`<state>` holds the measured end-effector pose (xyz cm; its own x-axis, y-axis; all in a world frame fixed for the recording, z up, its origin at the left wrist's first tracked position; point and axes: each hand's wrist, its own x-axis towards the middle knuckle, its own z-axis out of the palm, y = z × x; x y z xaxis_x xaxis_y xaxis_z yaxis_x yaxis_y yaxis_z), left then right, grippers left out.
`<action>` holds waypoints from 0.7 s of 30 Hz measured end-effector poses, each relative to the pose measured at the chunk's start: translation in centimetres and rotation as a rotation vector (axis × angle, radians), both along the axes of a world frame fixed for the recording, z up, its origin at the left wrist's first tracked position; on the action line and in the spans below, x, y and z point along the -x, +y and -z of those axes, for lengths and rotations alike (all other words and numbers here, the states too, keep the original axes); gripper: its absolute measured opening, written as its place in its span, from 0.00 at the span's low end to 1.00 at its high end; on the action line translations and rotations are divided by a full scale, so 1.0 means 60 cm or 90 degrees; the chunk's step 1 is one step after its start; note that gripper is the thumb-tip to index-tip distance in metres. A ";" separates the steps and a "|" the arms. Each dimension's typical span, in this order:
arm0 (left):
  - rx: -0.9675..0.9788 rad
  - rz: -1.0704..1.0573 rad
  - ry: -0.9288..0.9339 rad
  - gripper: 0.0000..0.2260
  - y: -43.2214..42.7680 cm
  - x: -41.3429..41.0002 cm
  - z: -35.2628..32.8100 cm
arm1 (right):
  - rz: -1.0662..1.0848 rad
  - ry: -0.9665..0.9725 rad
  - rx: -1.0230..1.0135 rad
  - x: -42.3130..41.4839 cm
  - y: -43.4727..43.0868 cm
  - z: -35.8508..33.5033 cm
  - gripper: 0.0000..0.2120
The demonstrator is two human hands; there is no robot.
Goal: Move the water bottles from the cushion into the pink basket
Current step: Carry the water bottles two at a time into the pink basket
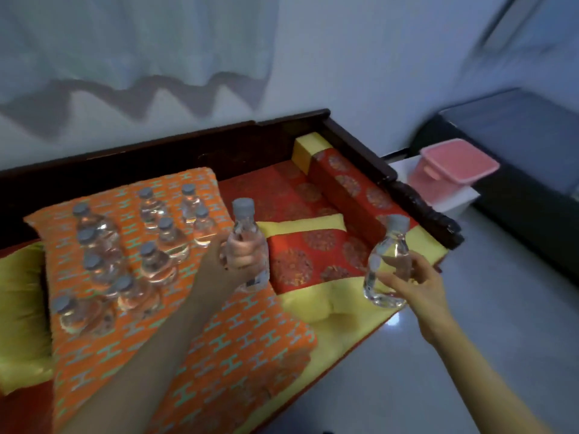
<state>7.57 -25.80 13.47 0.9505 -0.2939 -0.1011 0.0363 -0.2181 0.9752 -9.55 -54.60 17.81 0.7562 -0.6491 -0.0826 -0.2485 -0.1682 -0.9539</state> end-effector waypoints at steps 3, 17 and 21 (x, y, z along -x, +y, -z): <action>0.019 0.035 -0.012 0.28 -0.085 0.018 -0.027 | 0.016 -0.016 0.010 0.050 -0.072 -0.024 0.22; 0.068 0.129 -0.007 0.27 -0.566 0.199 -0.062 | 0.096 -0.038 -0.020 0.199 -0.469 -0.039 0.26; 0.053 0.144 0.005 0.27 -0.674 0.225 -0.058 | 0.127 -0.033 -0.033 0.215 -0.571 -0.038 0.24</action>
